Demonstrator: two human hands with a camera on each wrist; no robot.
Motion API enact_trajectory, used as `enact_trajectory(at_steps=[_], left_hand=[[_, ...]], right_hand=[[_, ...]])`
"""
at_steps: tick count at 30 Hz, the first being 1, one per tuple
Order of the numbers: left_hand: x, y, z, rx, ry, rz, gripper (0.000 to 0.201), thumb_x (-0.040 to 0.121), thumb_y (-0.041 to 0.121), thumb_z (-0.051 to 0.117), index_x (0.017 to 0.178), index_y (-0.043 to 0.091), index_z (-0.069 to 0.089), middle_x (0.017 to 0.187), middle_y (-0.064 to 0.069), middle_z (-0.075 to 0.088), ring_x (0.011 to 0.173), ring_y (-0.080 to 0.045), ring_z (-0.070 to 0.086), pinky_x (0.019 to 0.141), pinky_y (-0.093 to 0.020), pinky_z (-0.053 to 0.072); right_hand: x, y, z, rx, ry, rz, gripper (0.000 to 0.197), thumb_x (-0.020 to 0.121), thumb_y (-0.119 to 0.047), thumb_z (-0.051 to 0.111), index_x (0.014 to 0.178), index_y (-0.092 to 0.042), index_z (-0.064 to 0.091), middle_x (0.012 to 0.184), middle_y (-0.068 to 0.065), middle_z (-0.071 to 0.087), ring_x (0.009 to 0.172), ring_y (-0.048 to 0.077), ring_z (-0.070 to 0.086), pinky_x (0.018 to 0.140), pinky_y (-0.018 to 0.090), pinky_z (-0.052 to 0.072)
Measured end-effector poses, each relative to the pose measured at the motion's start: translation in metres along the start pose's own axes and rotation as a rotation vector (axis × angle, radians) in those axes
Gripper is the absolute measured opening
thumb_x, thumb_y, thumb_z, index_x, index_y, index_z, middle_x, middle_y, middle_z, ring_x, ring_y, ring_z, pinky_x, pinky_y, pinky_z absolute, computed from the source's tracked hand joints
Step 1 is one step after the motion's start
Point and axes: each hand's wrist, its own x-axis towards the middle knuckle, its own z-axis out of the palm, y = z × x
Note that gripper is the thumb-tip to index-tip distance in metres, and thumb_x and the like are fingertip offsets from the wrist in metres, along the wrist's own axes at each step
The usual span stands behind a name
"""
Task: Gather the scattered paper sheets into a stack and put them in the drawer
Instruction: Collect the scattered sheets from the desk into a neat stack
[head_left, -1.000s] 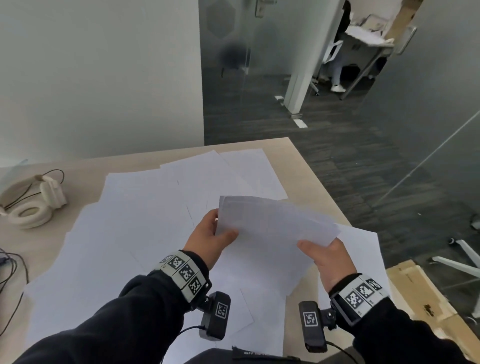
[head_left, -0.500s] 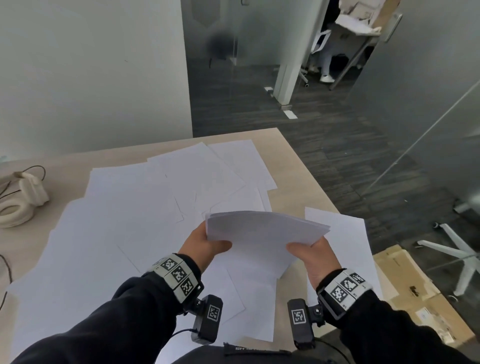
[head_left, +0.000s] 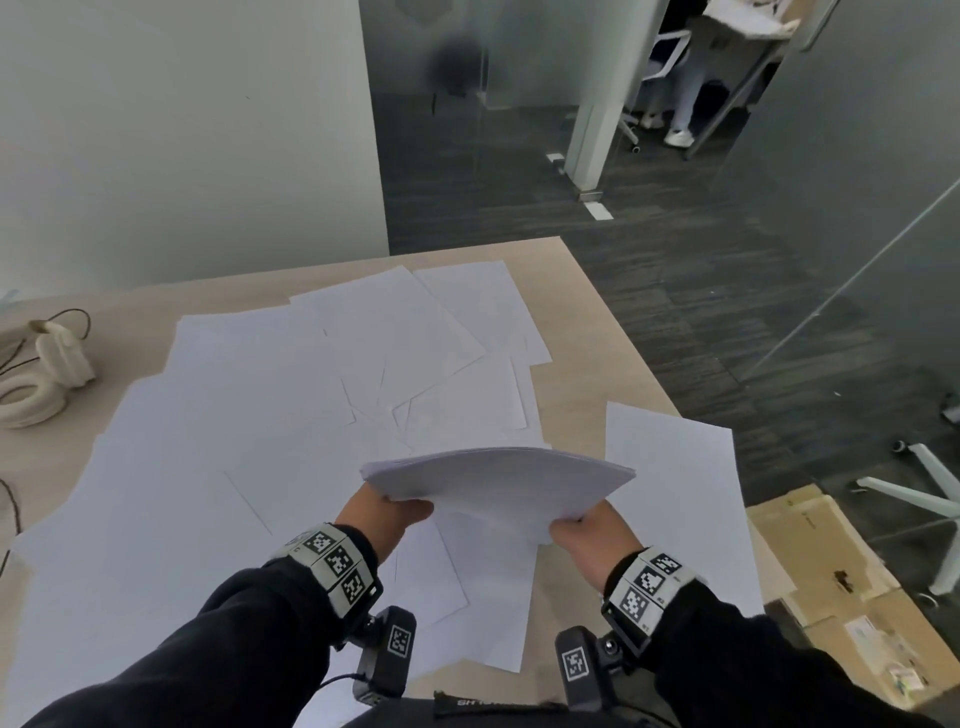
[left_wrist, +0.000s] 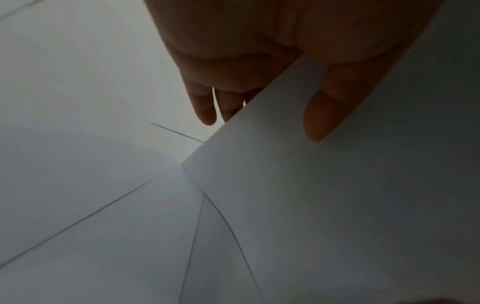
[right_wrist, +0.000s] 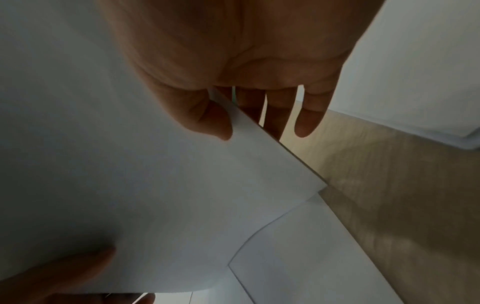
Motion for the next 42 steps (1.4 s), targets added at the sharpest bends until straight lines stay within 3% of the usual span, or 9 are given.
enact_trajectory(at_steps=[2,5,8,12,18,25,30,35,42], left_hand=[[-0.001,0.005,0.006,-0.004,0.048,0.009,0.022,0.082,0.025,0.072,0.099,0.015,0.062,0.094,-0.007,0.069,0.090,-0.027,0.060,0.079,-0.031,0.041],[0.004,0.018,0.019,-0.022,0.079,0.024,0.020,0.082,0.028,0.071,0.093,0.012,0.071,0.092,-0.010,0.075,0.090,-0.028,0.068,0.085,-0.039,0.051],[0.012,0.037,0.047,0.005,0.065,0.026,0.003,0.090,0.023,0.066,0.092,0.024,0.067,0.088,0.002,0.075,0.083,-0.021,0.071,0.085,-0.041,0.057],[0.026,0.060,0.109,0.061,0.028,0.036,0.020,0.087,0.027,0.068,0.106,0.030,0.061,0.095,0.009,0.073,0.085,-0.014,0.070,0.084,-0.037,0.056],[0.053,0.070,0.205,0.147,-0.086,-0.033,0.027,0.089,0.011,0.053,0.111,0.026,0.058,0.082,0.004,0.075,0.075,-0.018,0.072,0.067,-0.027,0.054],[0.079,0.060,0.269,0.286,-0.147,-0.098,0.030,0.087,0.015,0.059,0.115,0.026,0.061,0.090,0.004,0.075,0.081,-0.019,0.071,0.083,-0.039,0.057],[0.090,0.055,0.275,0.474,-0.066,-0.107,0.030,0.086,0.025,0.063,0.116,0.025,0.062,0.100,0.005,0.067,0.088,-0.015,0.064,0.078,-0.026,0.048],[0.093,0.058,0.271,0.463,-0.027,-0.071,0.042,0.082,0.022,0.068,0.123,0.023,0.056,0.115,0.001,0.058,0.096,-0.012,0.060,0.079,-0.022,0.042],[0.084,0.066,0.281,0.378,-0.084,-0.008,0.017,0.084,0.021,0.068,0.099,0.026,0.062,0.109,0.009,0.054,0.100,-0.007,0.056,0.078,-0.023,0.040]], right_hand=[[0.007,0.004,-0.007,-0.032,-0.017,-0.033,0.031,0.083,0.000,0.048,0.059,-0.017,0.039,0.053,-0.004,0.035,0.051,0.014,0.035,0.054,0.026,0.028],[0.012,0.004,-0.029,0.018,-0.002,-0.083,0.023,0.088,-0.007,0.049,0.077,-0.023,0.062,0.066,-0.009,0.064,0.062,0.007,0.060,0.059,0.018,0.046],[0.019,0.011,-0.064,0.095,-0.008,-0.086,0.028,0.087,-0.009,0.050,0.098,-0.029,0.066,0.092,0.001,0.073,0.085,0.024,0.070,0.078,0.039,0.058],[0.031,0.046,-0.120,0.108,0.011,-0.024,0.027,0.083,-0.012,0.052,0.098,-0.029,0.064,0.096,0.006,0.073,0.089,0.031,0.068,0.084,0.050,0.056],[0.042,0.120,-0.189,0.101,0.018,0.141,0.028,0.087,-0.001,0.055,0.102,-0.025,0.057,0.095,-0.001,0.070,0.087,0.015,0.067,0.058,0.014,0.046],[0.061,0.179,-0.226,-0.016,-0.031,0.237,0.025,0.082,-0.019,0.061,0.103,-0.033,0.059,0.094,-0.003,0.070,0.086,0.016,0.068,0.080,0.039,0.057],[0.070,0.193,-0.240,-0.135,0.017,0.263,0.011,0.083,-0.039,0.059,0.094,-0.036,0.058,0.091,-0.010,0.066,0.079,0.011,0.065,0.075,0.032,0.054],[0.083,0.191,-0.248,-0.176,0.100,0.270,0.017,0.089,-0.037,0.058,0.103,-0.027,0.058,0.094,-0.008,0.061,0.083,0.008,0.059,0.076,0.030,0.048],[0.097,0.174,-0.244,-0.094,0.168,0.300,0.027,0.083,-0.033,0.059,0.108,-0.032,0.051,0.088,0.000,0.062,0.075,0.021,0.065,0.071,0.041,0.057]])
